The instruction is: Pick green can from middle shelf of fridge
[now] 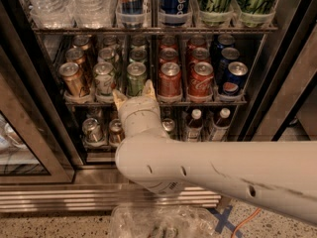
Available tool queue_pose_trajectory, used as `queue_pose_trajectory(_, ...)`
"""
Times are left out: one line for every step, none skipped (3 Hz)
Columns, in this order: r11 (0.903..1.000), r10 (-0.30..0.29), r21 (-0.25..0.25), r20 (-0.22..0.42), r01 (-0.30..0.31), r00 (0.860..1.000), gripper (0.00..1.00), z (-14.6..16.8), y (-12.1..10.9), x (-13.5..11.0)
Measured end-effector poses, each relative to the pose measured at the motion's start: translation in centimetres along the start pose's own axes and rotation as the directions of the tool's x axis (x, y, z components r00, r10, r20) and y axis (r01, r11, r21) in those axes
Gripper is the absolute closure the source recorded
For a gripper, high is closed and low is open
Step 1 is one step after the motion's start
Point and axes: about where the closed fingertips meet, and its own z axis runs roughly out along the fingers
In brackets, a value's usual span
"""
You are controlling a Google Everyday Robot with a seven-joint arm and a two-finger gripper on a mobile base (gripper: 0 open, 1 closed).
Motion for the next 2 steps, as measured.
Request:
queue_pose_trajectory(0.9997, 0.009, 0.023, 0.001, -0.009, 1.000, 0.34, 0.09, -0.54, 0.38)
queue_pose_trajectory(0.9993, 0.030, 0.021, 0.023, -0.030, 0.999, 0.33, 0.79, -0.35, 0.27)
